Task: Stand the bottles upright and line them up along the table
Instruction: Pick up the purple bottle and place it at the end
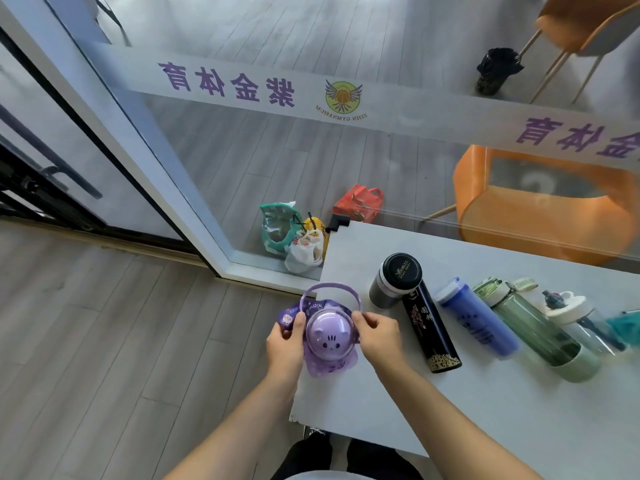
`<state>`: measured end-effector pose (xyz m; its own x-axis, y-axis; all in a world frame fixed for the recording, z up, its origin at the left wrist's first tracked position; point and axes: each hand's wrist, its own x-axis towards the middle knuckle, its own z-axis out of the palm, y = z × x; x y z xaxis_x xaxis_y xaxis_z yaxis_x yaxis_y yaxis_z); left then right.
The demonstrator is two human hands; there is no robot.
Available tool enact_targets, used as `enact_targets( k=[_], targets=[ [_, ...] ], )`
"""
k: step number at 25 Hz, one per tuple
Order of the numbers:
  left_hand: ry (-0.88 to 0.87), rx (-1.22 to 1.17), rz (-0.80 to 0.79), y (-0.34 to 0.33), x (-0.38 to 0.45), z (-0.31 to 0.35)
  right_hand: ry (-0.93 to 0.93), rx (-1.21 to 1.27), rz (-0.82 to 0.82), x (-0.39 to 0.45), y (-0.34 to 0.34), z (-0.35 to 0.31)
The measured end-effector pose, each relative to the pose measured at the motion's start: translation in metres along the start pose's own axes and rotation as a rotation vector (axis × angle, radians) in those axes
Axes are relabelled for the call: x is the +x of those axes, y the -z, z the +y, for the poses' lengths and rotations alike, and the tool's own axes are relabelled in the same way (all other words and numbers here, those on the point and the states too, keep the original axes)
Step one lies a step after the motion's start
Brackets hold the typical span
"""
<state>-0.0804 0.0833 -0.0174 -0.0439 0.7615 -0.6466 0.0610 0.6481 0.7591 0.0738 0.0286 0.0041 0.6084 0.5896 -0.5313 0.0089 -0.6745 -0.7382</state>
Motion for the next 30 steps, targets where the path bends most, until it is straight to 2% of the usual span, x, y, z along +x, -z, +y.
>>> enact_targets(
  k=[2, 5, 9, 14, 17, 20, 26, 30],
  targets=[
    [-0.053, 0.082, -0.038, 0.005, 0.001, 0.002, -0.013, -0.036, -0.005, -0.013, 0.001, -0.005],
    [-0.055, 0.139, -0.092, 0.008, -0.004, 0.006, 0.044, -0.022, -0.136, -0.029, -0.002, -0.014],
    [-0.050, 0.034, -0.181, 0.000, 0.005, 0.032, 0.101, -0.132, -0.256, -0.007, 0.002, -0.047],
    [-0.054, -0.013, -0.164, -0.023, 0.044, 0.084, 0.119, -0.301, -0.388, 0.044, -0.003, -0.118],
    [-0.116, -0.006, -0.181, -0.044, 0.071, 0.117, 0.195, -0.296, -0.378, 0.081, 0.005, -0.152],
    [-0.163, 0.042, -0.248, -0.076, 0.089, 0.147, 0.226, -0.146, -0.344, 0.110, 0.029, -0.170],
    [-0.178, 0.162, -0.345, -0.148, 0.109, 0.177, 0.202, 0.003, -0.197, 0.155, 0.073, -0.161],
    [-0.150, 0.222, -0.375, -0.160, 0.119, 0.169, 0.169, -0.012, -0.157, 0.168, 0.077, -0.147]
  ],
)
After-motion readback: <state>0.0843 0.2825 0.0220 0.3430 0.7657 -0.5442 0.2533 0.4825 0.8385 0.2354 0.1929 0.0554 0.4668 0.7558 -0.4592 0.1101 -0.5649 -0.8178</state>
